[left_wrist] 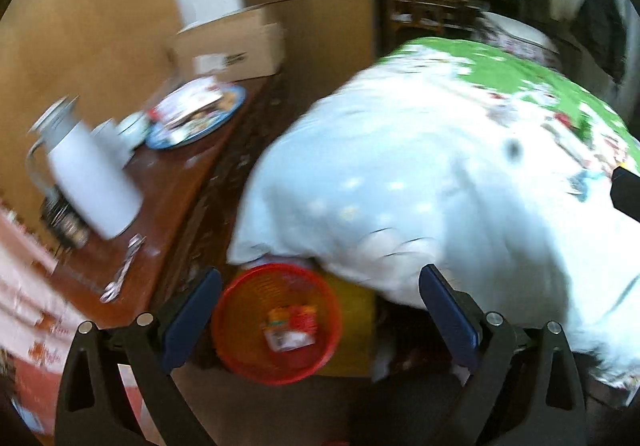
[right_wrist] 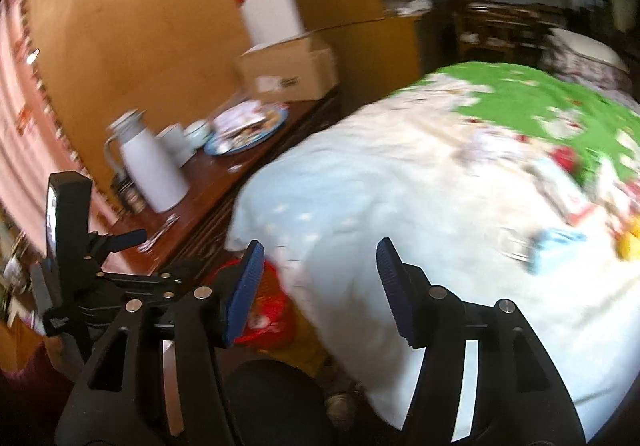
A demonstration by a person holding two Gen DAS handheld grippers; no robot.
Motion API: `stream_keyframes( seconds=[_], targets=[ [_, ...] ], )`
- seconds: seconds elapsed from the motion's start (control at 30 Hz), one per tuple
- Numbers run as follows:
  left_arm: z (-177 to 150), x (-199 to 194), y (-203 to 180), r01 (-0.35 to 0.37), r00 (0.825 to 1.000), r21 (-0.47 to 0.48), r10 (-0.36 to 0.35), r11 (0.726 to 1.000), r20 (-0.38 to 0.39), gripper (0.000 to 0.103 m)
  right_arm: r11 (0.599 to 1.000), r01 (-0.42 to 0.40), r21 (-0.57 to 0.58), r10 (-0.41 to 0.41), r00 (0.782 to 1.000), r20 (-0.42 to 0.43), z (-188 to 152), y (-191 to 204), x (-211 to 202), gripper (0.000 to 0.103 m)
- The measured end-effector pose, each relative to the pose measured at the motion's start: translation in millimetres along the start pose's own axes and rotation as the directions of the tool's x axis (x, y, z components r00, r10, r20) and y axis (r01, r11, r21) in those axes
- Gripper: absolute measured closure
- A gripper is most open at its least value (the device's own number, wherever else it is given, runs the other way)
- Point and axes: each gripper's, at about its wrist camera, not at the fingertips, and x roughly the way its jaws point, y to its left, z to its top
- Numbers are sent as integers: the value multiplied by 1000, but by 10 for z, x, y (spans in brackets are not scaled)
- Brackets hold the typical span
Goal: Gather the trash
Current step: 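Move both tools back over the quilt toward the remaining trash, then grasp the white plastic bag with left tool while right tool grasps the yellow yarn ball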
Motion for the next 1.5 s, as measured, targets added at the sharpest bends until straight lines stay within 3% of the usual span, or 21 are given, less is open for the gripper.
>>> stream_keyframes(
  seconds=[0.27,0.53,0.83,1.1,1.13,1.2,1.27,1.37,1.5],
  targets=[
    [424,54,-1046,114,993,156,-119,981,27,6,970,158,183,-172,983,66,-168,-1096,-480,41],
    [1095,445,-1857,184,980,218,-195,959,32,6,897,312,312,-343,938,48,-415,-2005,-587,39],
    [1818,1438,-2486,231,973,194,-228,953,-40,6,848,362,388,-397,918,11,-586,-2572,-387,39],
    [1961,2167,-2797,246,967,177,-229,953,-112,6,844,374,384,-404,915,-3,-596,-2679,-267,39],
    [1958,2183,-2785,251,966,171,-235,953,-112,8,846,376,378,-405,914,-1,-589,-2670,-261,39],
    [1931,2178,-2742,270,961,166,-254,948,-109,22,848,378,370,-407,913,-1,-572,-2654,-248,39],
    [1895,2124,-2673,292,954,165,-276,942,-113,47,852,375,366,-403,915,0,-558,-2637,-232,39],
    [1837,1979,-2588,322,945,165,-306,932,-115,70,853,368,371,-397,918,2,-511,-2625,-216,39],
    [1729,1627,-2420,340,941,187,-333,922,-68,75,844,389,370,-421,907,4,-372,-2651,-180,39]
  ],
)
